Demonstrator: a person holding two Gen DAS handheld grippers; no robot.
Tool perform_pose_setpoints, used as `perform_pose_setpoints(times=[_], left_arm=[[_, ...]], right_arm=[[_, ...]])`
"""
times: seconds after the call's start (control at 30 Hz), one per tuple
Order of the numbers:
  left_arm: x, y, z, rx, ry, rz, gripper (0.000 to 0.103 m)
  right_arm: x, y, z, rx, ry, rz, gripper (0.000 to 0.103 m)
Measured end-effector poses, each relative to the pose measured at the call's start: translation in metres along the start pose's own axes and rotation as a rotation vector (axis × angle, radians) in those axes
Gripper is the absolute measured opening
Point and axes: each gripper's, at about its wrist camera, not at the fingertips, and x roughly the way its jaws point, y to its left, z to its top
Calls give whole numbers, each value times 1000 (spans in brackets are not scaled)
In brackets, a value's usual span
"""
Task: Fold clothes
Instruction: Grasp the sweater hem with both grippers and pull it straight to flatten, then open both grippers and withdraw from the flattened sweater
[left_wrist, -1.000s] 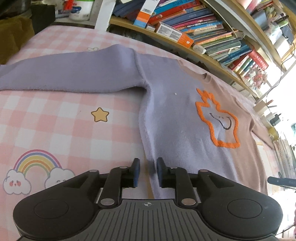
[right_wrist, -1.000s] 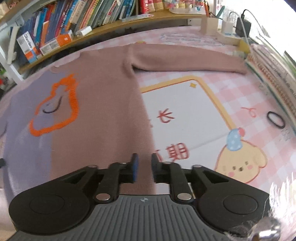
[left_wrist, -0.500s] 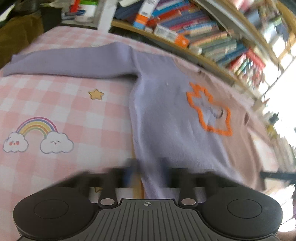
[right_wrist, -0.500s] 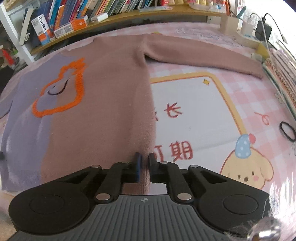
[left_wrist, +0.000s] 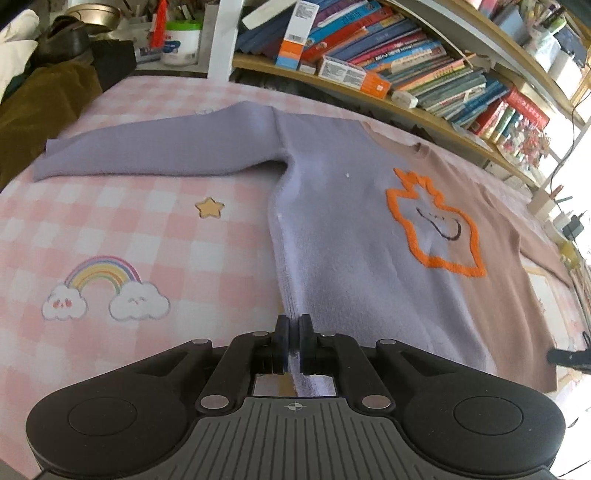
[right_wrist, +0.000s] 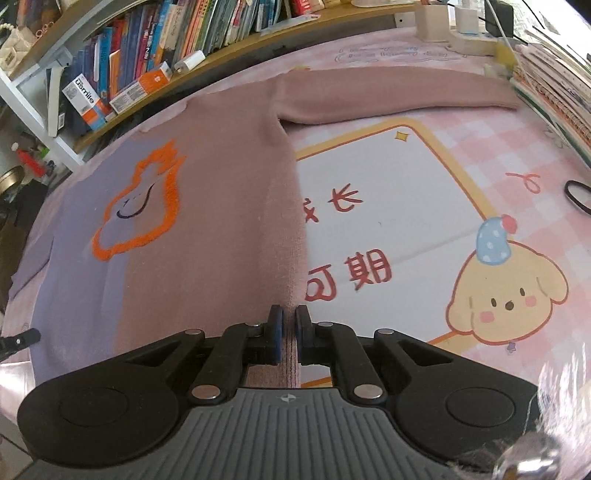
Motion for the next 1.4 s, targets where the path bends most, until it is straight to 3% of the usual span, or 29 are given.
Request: perform_pose_setpoints(times=[0.2, 0.3, 0.37, 0.47, 0.57, 0.63, 0.77, 1.03, 1.4], left_arm=[[-5, -5, -4, 0, 1, 24, 10], [-9, -5, -5, -6, -10, 41, 13], [-15, -9, -7, -9, -28, 45, 16], [-24, -18, -11, -1, -63, 49, 22], [-34, -30, -15, 18, -100, 53, 35], [-41, -40, -20, 30, -119, 56, 51], [-54, -54, -29, 55, -143, 58, 64], [-74, -76, -58, 93, -183, 95, 85], [-92, -93, -85, 156, -201, 137, 86]], right_arm=[[-3, 6, -2, -53, 8, 30, 7], [-5, 9, -2, -80, 4, 23, 17], [-9, 10, -5, -98, -10, 20, 37], [-15, 12, -6, -127, -31, 16, 43], [-21, 15, -7, -155, -58, -2, 71], [-26, 18, -10, -174, -80, -12, 83], [-35, 25, -18, -207, -114, -25, 96], [-49, 40, -38, -296, -154, 2, 102], [-56, 43, -59, -309, -161, 29, 102]])
